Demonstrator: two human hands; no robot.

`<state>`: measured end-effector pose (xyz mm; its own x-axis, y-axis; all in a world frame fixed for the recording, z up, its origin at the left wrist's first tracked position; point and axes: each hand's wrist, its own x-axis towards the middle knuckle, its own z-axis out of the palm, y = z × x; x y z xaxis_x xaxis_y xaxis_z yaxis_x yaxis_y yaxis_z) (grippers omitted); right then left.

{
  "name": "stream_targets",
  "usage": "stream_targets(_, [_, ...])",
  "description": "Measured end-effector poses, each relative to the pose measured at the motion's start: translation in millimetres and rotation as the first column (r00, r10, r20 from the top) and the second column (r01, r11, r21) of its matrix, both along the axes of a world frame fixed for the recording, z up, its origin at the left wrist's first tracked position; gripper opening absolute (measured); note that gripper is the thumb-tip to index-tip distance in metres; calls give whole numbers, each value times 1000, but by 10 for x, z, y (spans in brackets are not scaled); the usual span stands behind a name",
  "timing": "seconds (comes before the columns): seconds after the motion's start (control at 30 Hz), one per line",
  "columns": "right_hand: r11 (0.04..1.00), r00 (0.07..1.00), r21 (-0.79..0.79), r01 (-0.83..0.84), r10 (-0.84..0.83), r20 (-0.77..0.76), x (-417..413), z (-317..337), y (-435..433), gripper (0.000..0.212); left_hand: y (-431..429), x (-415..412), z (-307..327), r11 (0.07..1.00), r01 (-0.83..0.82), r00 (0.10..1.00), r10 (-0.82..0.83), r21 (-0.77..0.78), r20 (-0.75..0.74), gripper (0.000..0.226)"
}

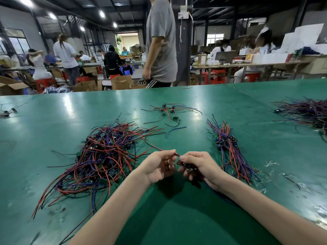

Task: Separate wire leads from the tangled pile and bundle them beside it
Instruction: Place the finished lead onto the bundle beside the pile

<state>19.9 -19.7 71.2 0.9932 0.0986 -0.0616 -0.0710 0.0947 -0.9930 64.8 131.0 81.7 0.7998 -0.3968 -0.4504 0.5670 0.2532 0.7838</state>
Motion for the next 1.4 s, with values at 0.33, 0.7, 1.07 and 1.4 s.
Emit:
stream_targets(0.33, [995, 996, 48, -85, 86, -29, -27, 6, -26, 17, 1, -14, -6, 993, 83, 994, -88, -87, -63, 24])
stream_targets(0.7, [997, 997, 11, -78, 78, -26, -13, -46, -16, 28, -52, -57, -36, 999, -29, 989, 23, 39, 148, 20])
stream_targets(1.07, [993, 997, -91, -70, 68, -29, -53, 12, -6, 33, 62, 30, -1, 911, -390, 786, 256, 132, 562, 21])
stream_targets(1.4, [988, 997, -132, -75, 72, -26, -71, -1, 24, 33, 297, 207, -18, 778, -609, 637, 363, 156, 680, 20])
